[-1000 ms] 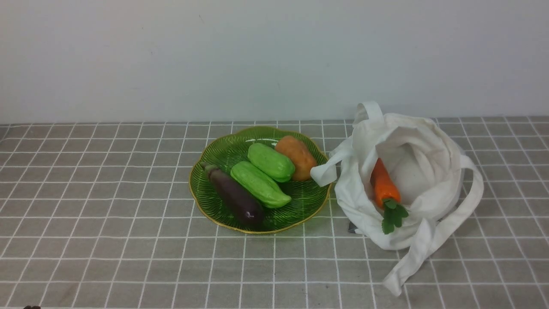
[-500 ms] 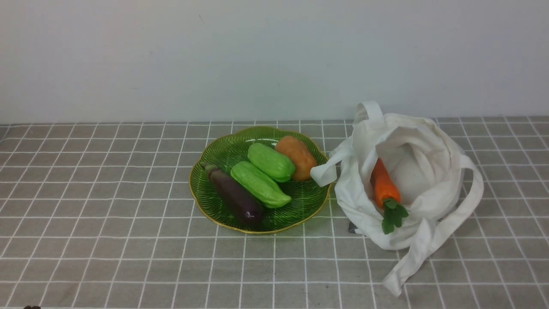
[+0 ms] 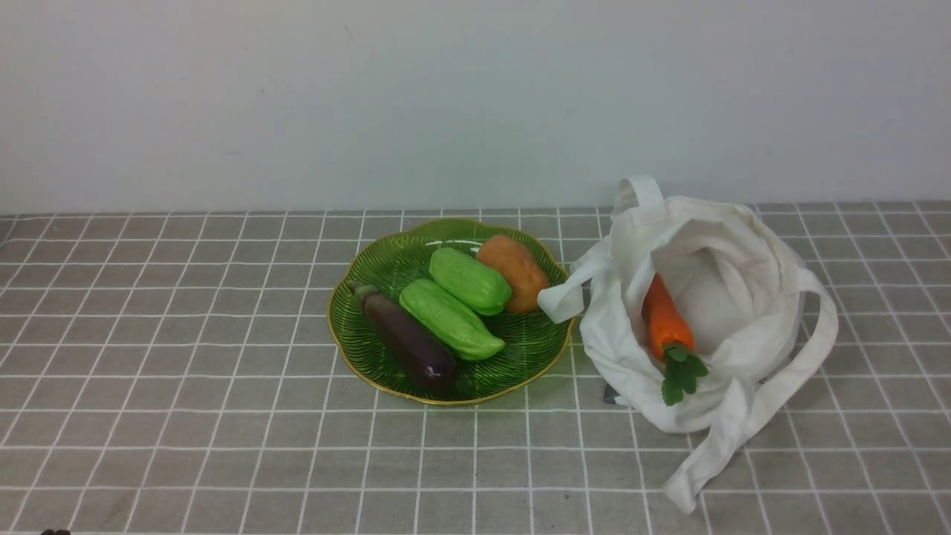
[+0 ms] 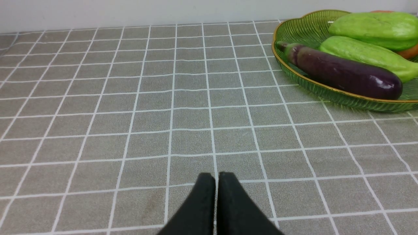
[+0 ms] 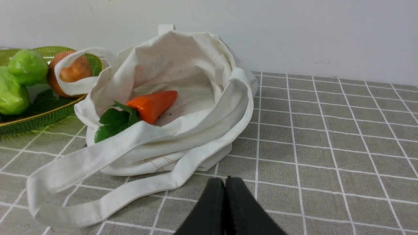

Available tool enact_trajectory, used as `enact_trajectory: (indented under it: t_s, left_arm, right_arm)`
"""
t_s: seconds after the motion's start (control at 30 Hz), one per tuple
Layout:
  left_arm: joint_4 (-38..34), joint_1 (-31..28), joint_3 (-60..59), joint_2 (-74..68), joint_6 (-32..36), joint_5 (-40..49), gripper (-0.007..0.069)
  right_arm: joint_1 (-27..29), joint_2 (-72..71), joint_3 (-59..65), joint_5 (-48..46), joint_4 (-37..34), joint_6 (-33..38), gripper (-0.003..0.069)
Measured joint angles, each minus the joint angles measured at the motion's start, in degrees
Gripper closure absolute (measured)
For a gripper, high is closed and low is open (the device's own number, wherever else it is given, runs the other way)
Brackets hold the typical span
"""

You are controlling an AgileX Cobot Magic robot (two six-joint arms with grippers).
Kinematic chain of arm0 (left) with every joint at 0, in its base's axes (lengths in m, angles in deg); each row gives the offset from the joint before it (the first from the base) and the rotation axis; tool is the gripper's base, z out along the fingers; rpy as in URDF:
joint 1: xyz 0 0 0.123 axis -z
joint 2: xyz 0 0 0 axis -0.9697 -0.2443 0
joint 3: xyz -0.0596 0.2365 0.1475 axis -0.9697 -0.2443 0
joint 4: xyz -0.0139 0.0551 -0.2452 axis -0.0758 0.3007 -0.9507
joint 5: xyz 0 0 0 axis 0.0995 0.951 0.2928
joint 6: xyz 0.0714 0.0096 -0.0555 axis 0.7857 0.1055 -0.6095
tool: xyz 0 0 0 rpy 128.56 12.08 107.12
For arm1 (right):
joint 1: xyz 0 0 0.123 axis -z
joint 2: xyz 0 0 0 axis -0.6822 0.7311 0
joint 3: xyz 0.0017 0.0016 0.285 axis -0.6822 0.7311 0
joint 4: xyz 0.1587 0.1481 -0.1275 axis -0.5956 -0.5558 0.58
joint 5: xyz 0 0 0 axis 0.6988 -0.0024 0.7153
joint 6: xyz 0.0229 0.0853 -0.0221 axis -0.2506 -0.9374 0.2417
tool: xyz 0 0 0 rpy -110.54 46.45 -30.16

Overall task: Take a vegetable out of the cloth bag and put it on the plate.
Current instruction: Use the right arm to grab a carrot from the bag

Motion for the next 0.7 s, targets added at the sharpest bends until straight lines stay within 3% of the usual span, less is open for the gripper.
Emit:
enact_trajectory:
  t_s: [0.07, 0.2, 0.33, 0.47, 0.57, 0.7]
  left_arm:
    - [0.0, 0.0, 0.0, 0.0, 0.0, 0.0, 0.0629]
    - [0.0, 0.0, 0.0, 0.0, 0.0, 0.0, 0.0629]
    - [0.0, 0.0, 0.0, 0.0, 0.0, 0.0, 0.0629]
    - [0.0, 0.0, 0.0, 0.0, 0.0, 0.0, 0.0629]
    - [0.0, 0.0, 0.0, 0.0, 0.0, 0.0, 0.0629]
    - [0.0, 0.0, 0.0, 0.0, 0.0, 0.0, 0.0629]
  right_arm:
    - [0.0, 0.0, 0.1, 0.5, -1.1, -0.6, 0.0673]
    - [0.0, 0.0, 0.4, 5.4, -14.0, -6.7, 0.0673]
    - [0.0, 0.0, 0.4, 11.4, -34.4, -15.5, 0.0673]
    - [0.0, 0.0, 0.4, 12.9, -45.9, -17.4, 0.0673]
    - [0.0, 0.0, 0.4, 14.1, -50.0, -16.8, 0.0673]
    - [0.0, 0.0, -2.7, 13.7, -49.7, -10.2, 0.0673]
